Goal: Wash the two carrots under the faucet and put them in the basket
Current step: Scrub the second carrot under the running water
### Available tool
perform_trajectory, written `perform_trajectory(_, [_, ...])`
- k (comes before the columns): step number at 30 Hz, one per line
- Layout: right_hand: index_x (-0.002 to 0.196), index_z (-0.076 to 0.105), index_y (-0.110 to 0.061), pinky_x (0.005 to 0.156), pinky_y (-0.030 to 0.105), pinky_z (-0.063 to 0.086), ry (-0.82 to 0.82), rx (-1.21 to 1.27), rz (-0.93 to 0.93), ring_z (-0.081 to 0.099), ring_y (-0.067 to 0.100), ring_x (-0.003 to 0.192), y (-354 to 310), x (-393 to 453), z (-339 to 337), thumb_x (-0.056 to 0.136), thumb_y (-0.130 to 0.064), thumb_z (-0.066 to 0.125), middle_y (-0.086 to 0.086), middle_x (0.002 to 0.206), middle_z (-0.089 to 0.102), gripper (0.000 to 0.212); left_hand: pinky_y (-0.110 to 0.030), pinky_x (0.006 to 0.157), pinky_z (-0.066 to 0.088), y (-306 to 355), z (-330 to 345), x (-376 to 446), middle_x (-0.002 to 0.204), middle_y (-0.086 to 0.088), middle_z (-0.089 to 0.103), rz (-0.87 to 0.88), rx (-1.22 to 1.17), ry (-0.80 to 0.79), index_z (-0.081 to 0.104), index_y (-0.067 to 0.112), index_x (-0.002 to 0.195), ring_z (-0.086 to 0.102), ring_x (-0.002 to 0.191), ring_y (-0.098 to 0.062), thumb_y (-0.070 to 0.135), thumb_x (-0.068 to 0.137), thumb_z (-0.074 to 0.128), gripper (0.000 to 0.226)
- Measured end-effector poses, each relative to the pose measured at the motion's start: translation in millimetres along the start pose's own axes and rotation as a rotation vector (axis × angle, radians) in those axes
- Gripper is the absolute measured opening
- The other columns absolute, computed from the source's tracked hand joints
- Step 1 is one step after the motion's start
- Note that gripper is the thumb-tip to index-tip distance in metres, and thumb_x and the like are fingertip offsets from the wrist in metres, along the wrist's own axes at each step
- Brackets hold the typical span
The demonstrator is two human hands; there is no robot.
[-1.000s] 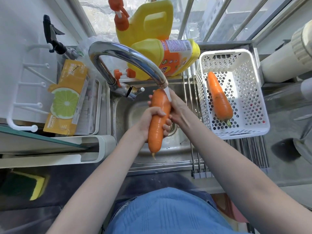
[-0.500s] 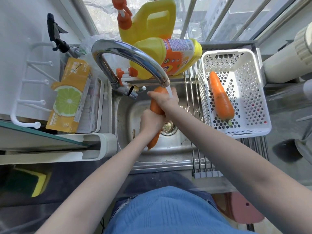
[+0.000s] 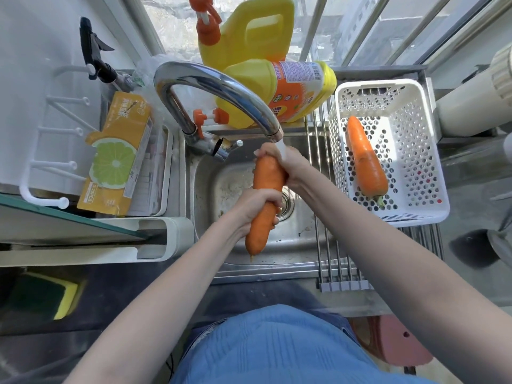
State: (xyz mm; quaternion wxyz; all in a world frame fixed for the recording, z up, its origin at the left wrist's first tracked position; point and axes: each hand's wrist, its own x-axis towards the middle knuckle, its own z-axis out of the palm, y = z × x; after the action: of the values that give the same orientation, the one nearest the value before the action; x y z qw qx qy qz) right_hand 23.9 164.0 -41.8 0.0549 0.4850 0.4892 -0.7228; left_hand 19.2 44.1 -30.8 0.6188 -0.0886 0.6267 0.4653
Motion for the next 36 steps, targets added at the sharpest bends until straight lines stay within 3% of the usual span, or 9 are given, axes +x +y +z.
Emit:
perform_trajectory(4, [0.067,0.064,-0.010,0.076,0.041,0.053,-0.162,0.129,0.063,0.060,0.026,0.073,-11,-3,-5,0.066,-0.016,0.074,0.011,0.076,0.065,0.011,-0.020,0.045,0.041,6,-9,-7,0.057,-0.004,0.054,-0.073,-0.104,-0.277,0.050,0.007,0.073,0.047,0.039,-0.015,0.009,0.054,0.056,0.021])
perform_trajectory(7, [0.066,0.062,-0.009,0.065,0.033,0.053,-0.280,0.294,0.030,0.060,0.023,0.064,-11,-1,-9,0.090,-0.006,0.050,0.008,0.067,0.064,0.027,-0.020,0.045,0.042,3,-18,-7,0.058,-0.003,0.053,-0.071,-0.251,-0.502,0.050,0.007,0.082,0.045,0.039,-0.014,0.010,0.043,0.066,0.042])
perform_trajectory(10, [0.060,0.064,-0.008,0.068,0.034,0.051,-0.340,0.407,-0.020,0.061,0.022,0.061,-14,-9,-5,0.088,-0.007,0.047,0.008,0.065,0.063,0.033,-0.020,0.045,0.043,-2,-21,-2,0.059,-0.003,0.053,-0.035,-0.372,-0.668,0.052,0.008,0.086,0.046,0.038,-0.013,0.016,0.036,0.078,0.057])
perform_trajectory(15, [0.062,0.071,-0.004,0.071,0.033,0.052,-0.337,0.679,-0.039,0.061,0.023,0.065,-6,-13,3,0.072,-0.023,0.060,0.010,0.070,0.065,0.024,-0.026,0.053,0.051,-7,-26,12,0.069,-0.006,0.061,-0.071,-0.547,-0.960,0.061,0.004,0.096,0.058,0.049,-0.016,0.017,0.066,0.072,0.035])
perform_trajectory(21, [0.082,0.057,-0.003,0.065,0.033,0.052,0.010,0.557,0.132,0.060,0.025,0.060,-12,-3,-11,0.095,-0.032,0.039,0.011,0.067,0.062,0.037,-0.022,0.046,0.052,3,-20,-2,0.071,-0.010,0.064,-0.023,-0.280,-0.368,0.057,0.001,0.104,0.060,0.052,-0.014,0.049,0.080,0.063,0.054])
perform_trajectory(24, [0.080,0.059,-0.005,0.086,0.039,0.056,0.361,0.341,0.179,0.067,0.025,0.081,-14,7,-18,0.098,-0.024,0.038,0.007,0.074,0.067,0.034,-0.026,0.047,0.052,-1,-22,-8,0.082,-0.008,0.066,0.050,0.225,-0.170,0.052,0.007,0.115,0.063,0.056,-0.014,0.024,0.082,0.075,0.043])
perform_trajectory(27, [0.087,0.064,-0.008,0.091,0.040,0.054,0.421,0.287,0.208,0.068,0.024,0.092,-8,13,-25,0.095,-0.028,0.045,0.007,0.089,0.073,0.028,-0.022,0.038,0.040,-14,-20,-8,0.070,-0.005,0.057,0.119,0.503,0.013,0.051,0.014,0.101,0.052,0.043,-0.013,0.007,0.074,0.078,0.038])
perform_trajectory(32, [0.128,0.050,-0.014,0.066,0.040,0.058,0.060,0.341,0.163,0.068,0.024,0.075,20,3,-13,0.081,-0.048,0.069,0.011,0.097,0.064,0.061,-0.013,0.029,0.020,-14,-9,-2,0.053,0.001,0.045,-0.064,-0.078,-0.048,0.049,0.012,0.079,0.033,0.031,-0.004,0.018,0.086,0.066,0.019])
perform_trajectory(36, [0.140,0.028,-0.016,0.071,0.046,0.060,0.067,0.263,0.077,0.072,0.031,0.089,39,-4,6,0.060,-0.035,0.088,0.017,0.118,0.060,0.102,-0.010,0.028,0.017,-12,-4,-3,0.052,0.001,0.043,-0.076,-0.137,-0.033,0.046,0.013,0.078,0.031,0.029,-0.003,0.017,0.090,0.058,0.017])
